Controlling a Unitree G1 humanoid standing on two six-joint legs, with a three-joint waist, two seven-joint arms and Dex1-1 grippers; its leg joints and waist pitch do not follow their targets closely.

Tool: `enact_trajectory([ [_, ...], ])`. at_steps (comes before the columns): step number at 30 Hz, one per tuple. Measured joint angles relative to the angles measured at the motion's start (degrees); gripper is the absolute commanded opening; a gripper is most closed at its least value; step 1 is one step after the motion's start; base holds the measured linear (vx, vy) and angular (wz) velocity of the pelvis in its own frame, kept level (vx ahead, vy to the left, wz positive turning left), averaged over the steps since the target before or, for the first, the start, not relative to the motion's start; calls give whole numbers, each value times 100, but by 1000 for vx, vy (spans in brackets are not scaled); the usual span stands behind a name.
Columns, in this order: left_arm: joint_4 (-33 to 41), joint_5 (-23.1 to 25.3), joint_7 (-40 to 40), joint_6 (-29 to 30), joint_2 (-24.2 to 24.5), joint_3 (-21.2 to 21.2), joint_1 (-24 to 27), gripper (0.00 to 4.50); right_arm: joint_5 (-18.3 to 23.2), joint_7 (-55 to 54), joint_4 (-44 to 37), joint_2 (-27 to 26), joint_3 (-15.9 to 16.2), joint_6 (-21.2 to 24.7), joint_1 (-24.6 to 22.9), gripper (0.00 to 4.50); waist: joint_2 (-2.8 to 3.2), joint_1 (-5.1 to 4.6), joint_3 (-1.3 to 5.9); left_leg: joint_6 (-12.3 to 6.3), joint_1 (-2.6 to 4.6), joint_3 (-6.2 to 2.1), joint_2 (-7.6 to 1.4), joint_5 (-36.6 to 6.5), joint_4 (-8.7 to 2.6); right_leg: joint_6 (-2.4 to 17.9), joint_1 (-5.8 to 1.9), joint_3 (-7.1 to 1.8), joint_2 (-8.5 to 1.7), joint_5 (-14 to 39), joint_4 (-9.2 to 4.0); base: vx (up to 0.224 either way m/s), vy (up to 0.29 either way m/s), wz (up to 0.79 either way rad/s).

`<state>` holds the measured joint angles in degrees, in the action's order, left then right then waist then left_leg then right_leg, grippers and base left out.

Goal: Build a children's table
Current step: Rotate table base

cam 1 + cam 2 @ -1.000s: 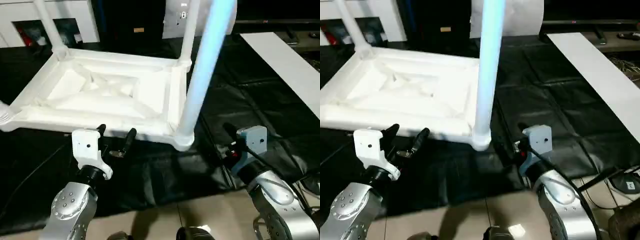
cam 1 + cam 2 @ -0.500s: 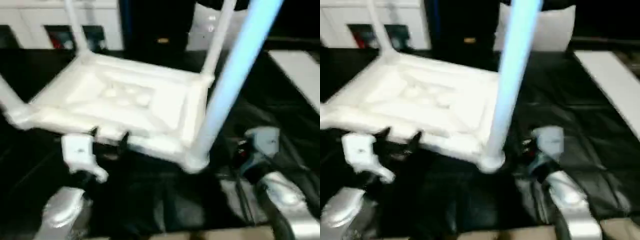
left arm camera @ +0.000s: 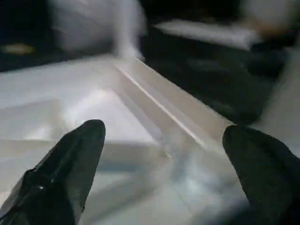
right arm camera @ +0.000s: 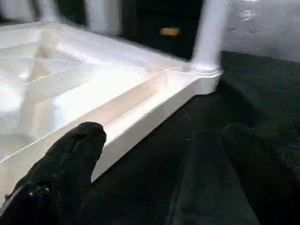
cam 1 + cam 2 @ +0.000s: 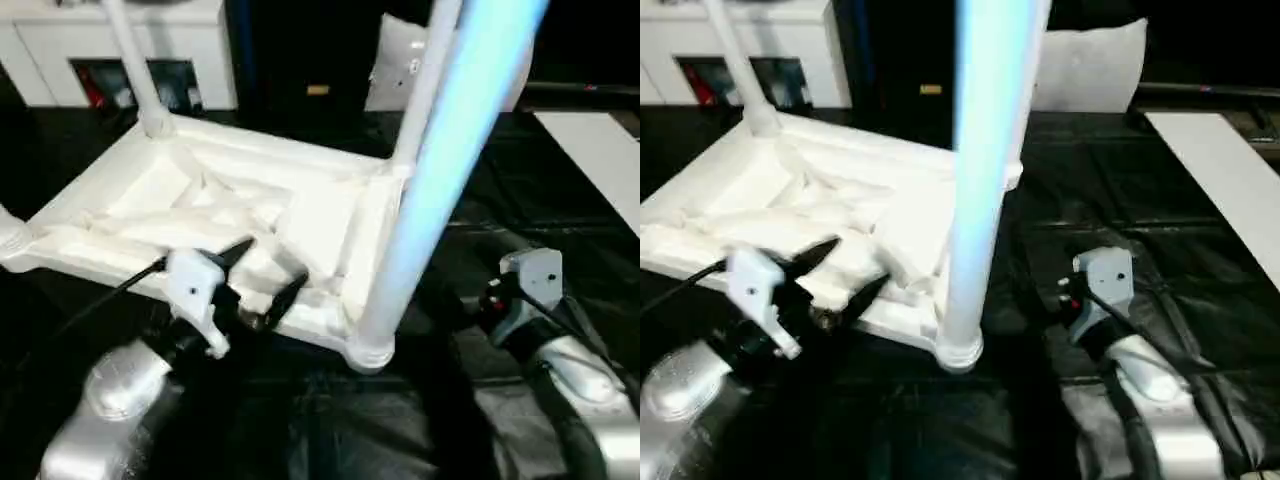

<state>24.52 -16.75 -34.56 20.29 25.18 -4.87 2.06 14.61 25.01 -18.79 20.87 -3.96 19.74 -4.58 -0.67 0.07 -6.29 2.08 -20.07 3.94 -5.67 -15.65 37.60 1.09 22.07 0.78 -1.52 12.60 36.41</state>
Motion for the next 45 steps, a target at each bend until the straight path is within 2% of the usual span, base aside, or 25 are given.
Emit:
enact_trajectory([
  [1, -108, -47, -349, 73, 223, -59, -117, 447, -2, 240, 66, 270, 0, -20, -23, 450, 29, -6, -19, -23, 5, 11, -5, -8, -2, 25, -25, -1, -1, -16, -24, 0, 0, 0],
  [4, -342, -168, -970, 138, 512, -202, -346, 447, 69, 695, 121, 488, -13, -37, -57, 450, 54, -49, -42, -7, 17, 106, -39, -7, -10, 45, -39, 0, -31, -28, -25, -70, 24, -2],
  [6, -734, -154, -1582, 94, 870, -484, -801, 447, 163, 1208, 98, 859, 59, -117, -130, 450, 70, -51, -59, -12, 15, 143, -55, 22, -18, 43, -35, 0, -39, -29, -23, 0, 0, 0],
  [7, -956, -129, -1801, 47, 1012, -492, -989, 447, 186, 1432, 91, 1008, 59, -179, -142, 450, 69, -59, -60, -15, 20, 180, -65, 47, -45, 45, -31, 3, -56, -32, -23, 0, 0, 0],
  [9, -1314, -18, -2094, -96, 1042, -599, -1296, 431, 239, 1726, 78, 1206, 106, -225, -155, 450, 67, -70, -61, -39, 32, 222, -66, 83, -70, 45, -31, 8, -84, -41, -23, 0, 0, 0],
  [12, -1928, 199, -2526, -335, 1046, -868, -1848, 410, 362, 2193, -150, 1567, 342, -150, -150, 450, 72, -71, -61, -63, 25, 281, -87, 118, -84, 45, -22, 8, -101, -54, -25, 0, 0, 0],
  [14, -2416, 372, -2833, -564, 1049, -1066, -2182, 391, 447, 2501, -348, 1736, 497, -36, -145, 450, 71, -68, -61, -67, 16, 287, -93, 120, -84, 46, -18, 10, -102, -58, -30, 0, 0, 0],
  [17, -2819, 475, -3117, -767, 1058, -1218, -2389, 378, 504, 2706, -428, 1780, 593, 9, -144, 450, 70, -81, -60, -73, 8, 295, -95, 120, -84, 48, -11, 12, -108, -61, -30, 0, 0, 0],
  [19, -3041, 520, -3279, -844, 1057, -1311, -2550, 348, 514, 2795, -484, 1821, 647, 22, -138, 450, 69, -64, -60, -73, 1, 296, -95, 120, -89, 48, -3, 17, -110, -61, -31, 0, 0, 0],
  [23, -3612, 573, -3691, -1083, 1016, -1430, -3021, 336, 583, 2900, -556, 1904, 732, 86, -67, 450, 71, -22, -60, -73, 1, 296, -97, 121, -101, 48, -1, 19, -110, -61, -37, 0, 0, 0],
  [25, -3870, 680, -3837, -1260, 950, -1501, -3209, 300, 591, 2908, -558, 1913, 756, 126, -14, 450, 75, -1, -57, -73, 1, 298, -97, 121, -102, 48, -1, 19, -111, -61, -38, 0, 0, 0],
  [26, -4015, 745, -3888, -1343, 888, -1550, -3293, 297, 589, 2910, -558, 1921, 783, 155, -10, 450, 77, 10, -56, -72, 1, 299, -97, 121, -102, 48, -1, 20, -111, -61, -39, 0, 0, 0],
  [35, -4737, 1034, -4098, -1832, 614, -1847, -3601, 217, 552, 2897, -605, 1953, 901, 231, -201, 450, 93, 23, -53, -71, 0, 302, -98, 120, -108, 48, -1, 20, -113, -61, -46, 0, 0, 0],
  [42, -5102, 1194, -4320, -2084, 523, -1875, -3808, 165, 553, 2802, -763, 1954, 911, 292, -246, 450, 120, 18, -52, -63, 2, 305, -98, 116, -116, 48, -1, 20, -115, -61, -50, 0, 0, 0],
  [44, -5173, 1206, -4396, -2146, 524, -1917, -3845, 165, 553, 2789, -763, 1949, 911, 335, -247, 450, 133, 20, -51, -64, 1, 306, -98, 117, -122, 48, -1, 20, -115, -61, -59, 0, 0, 0],
  [45, -5208, 1211, -4418, -2161, 524, -1957, -3847, 149, 553, 2779, -764, 1944, 911, 339, -249, 450, 140, 19, -54, -64, 0, 308, -99, 117, -124, 48, -1, 20, -115, -61, -62, 0, 0, 0],
])
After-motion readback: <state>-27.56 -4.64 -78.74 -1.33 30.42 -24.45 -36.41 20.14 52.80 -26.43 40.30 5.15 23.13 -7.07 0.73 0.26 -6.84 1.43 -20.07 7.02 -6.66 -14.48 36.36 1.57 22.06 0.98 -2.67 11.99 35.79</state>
